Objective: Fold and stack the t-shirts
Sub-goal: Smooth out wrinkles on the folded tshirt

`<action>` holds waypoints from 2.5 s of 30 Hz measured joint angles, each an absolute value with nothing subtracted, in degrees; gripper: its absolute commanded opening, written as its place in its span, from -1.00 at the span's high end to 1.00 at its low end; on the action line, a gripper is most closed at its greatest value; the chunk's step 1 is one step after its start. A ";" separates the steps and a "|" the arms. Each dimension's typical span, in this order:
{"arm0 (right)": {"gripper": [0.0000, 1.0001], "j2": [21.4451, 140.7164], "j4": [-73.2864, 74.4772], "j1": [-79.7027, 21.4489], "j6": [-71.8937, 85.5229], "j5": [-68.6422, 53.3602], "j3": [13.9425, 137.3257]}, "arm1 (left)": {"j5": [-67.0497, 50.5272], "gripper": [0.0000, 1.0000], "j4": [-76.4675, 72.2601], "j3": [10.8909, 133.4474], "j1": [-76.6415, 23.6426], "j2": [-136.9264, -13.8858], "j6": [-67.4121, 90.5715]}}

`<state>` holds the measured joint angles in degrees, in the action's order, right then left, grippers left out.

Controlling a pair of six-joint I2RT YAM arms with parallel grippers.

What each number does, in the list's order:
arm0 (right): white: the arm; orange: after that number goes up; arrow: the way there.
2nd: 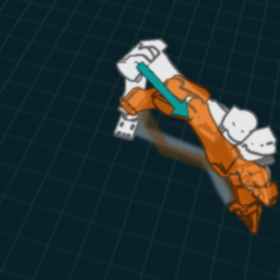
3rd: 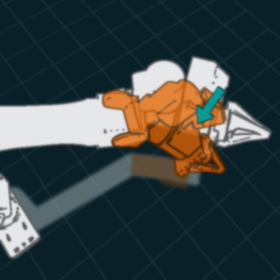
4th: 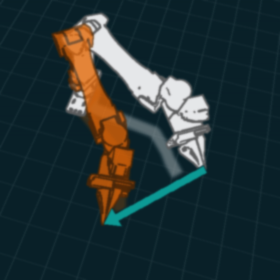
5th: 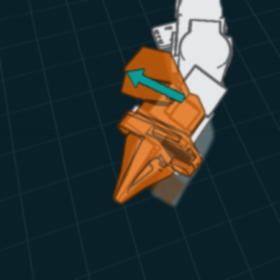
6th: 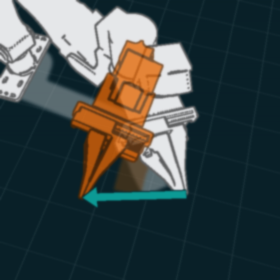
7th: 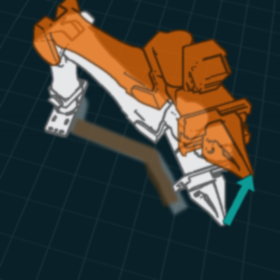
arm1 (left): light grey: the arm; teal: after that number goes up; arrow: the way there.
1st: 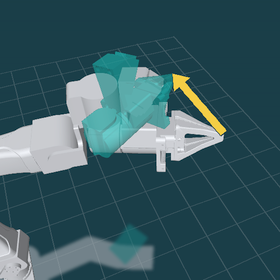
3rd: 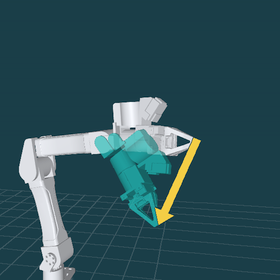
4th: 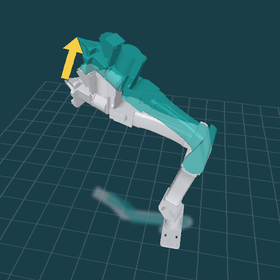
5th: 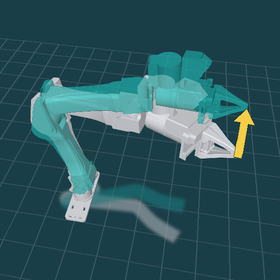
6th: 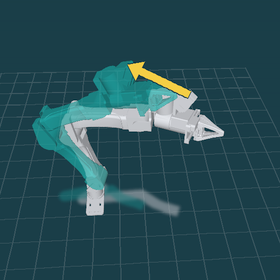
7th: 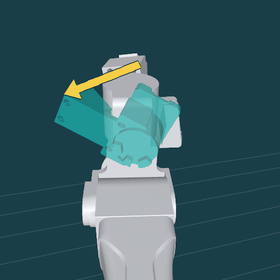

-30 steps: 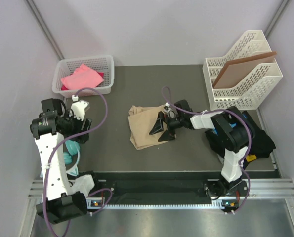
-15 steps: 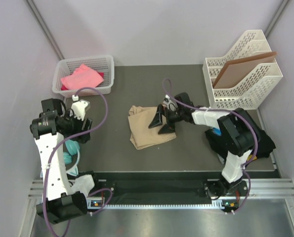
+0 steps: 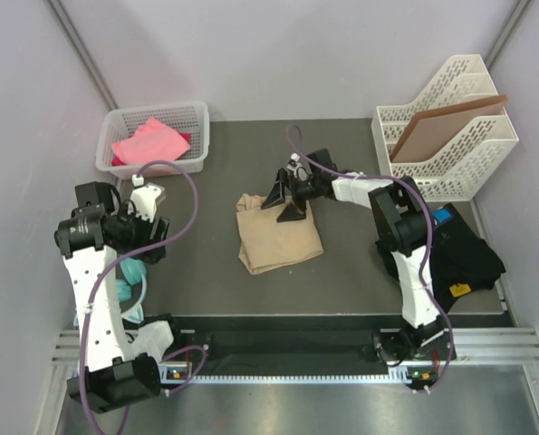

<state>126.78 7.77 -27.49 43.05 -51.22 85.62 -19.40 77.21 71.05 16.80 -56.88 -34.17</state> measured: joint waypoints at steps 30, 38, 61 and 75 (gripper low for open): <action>-0.99 135.83 25.45 -18.74 38.54 -46.30 114.83 | -18.17 -0.46 60.73 71.40 -29.58 -80.62 -18.76; -0.99 138.87 27.66 -18.74 36.95 -45.80 114.30 | -16.99 -0.44 53.69 70.94 -35.57 -93.34 -18.33; -0.99 140.25 21.52 -18.90 40.77 -48.42 112.95 | -21.12 -0.41 49.54 71.35 -38.94 -105.19 -18.81; -0.99 131.98 29.19 -21.65 28.88 -42.92 100.95 | -18.81 -0.40 49.45 69.34 -35.55 -103.98 -21.32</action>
